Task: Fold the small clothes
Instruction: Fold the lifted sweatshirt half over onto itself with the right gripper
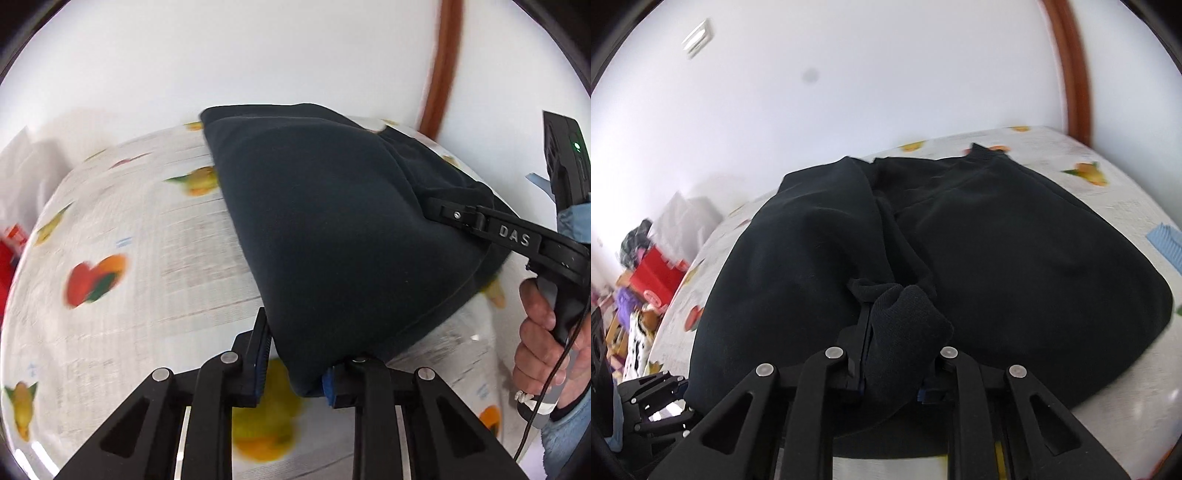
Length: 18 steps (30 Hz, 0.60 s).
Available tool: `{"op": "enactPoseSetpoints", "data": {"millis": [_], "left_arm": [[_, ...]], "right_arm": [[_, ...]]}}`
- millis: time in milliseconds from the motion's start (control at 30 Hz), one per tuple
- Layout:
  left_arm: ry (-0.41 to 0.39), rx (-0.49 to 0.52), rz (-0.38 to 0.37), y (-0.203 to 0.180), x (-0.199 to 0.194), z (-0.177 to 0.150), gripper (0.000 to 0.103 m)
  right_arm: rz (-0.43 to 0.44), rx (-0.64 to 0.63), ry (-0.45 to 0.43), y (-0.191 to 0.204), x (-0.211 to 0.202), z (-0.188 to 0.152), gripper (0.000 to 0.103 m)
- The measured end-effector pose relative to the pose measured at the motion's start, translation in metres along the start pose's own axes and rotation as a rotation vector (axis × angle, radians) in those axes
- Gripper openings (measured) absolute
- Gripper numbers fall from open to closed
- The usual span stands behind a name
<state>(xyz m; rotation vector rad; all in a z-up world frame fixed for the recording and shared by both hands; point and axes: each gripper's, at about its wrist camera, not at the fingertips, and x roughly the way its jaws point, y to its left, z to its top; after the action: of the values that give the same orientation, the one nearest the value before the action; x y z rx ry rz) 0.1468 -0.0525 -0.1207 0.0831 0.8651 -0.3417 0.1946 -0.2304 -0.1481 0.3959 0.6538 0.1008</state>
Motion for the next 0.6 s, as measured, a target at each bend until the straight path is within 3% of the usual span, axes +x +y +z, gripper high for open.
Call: {"op": "enactPoseSetpoints", "data": {"millis": [200,367,400,500,600], "left_arm": [[0.011,-0.077,0.038,0.059,-0.024,-0.019,0.022],[0.012,-0.086,-0.007,0.078,-0.028,-0.028,0.027],[0.006,-0.082,-0.014,0.079,-0.030,-0.030,0.032],[-0.018,-0.071,-0.020,0.075,-0.033,-0.036,0.062],[-0.014,-0.058,-0.009,0.060,-0.019,-0.027,0.062]], "right_arm": [[0.084,-0.093,0.029,0.063,0.015,-0.007,0.018],[0.117,-0.190,0.008,0.089,-0.003,-0.022,0.021],[0.114,-0.194,0.006,0.088,-0.005,-0.024,0.022],[0.126,-0.172,0.012,0.079,-0.013,-0.027,0.034],[0.121,-0.119,0.019,0.074,-0.008,-0.018,0.043]]}}
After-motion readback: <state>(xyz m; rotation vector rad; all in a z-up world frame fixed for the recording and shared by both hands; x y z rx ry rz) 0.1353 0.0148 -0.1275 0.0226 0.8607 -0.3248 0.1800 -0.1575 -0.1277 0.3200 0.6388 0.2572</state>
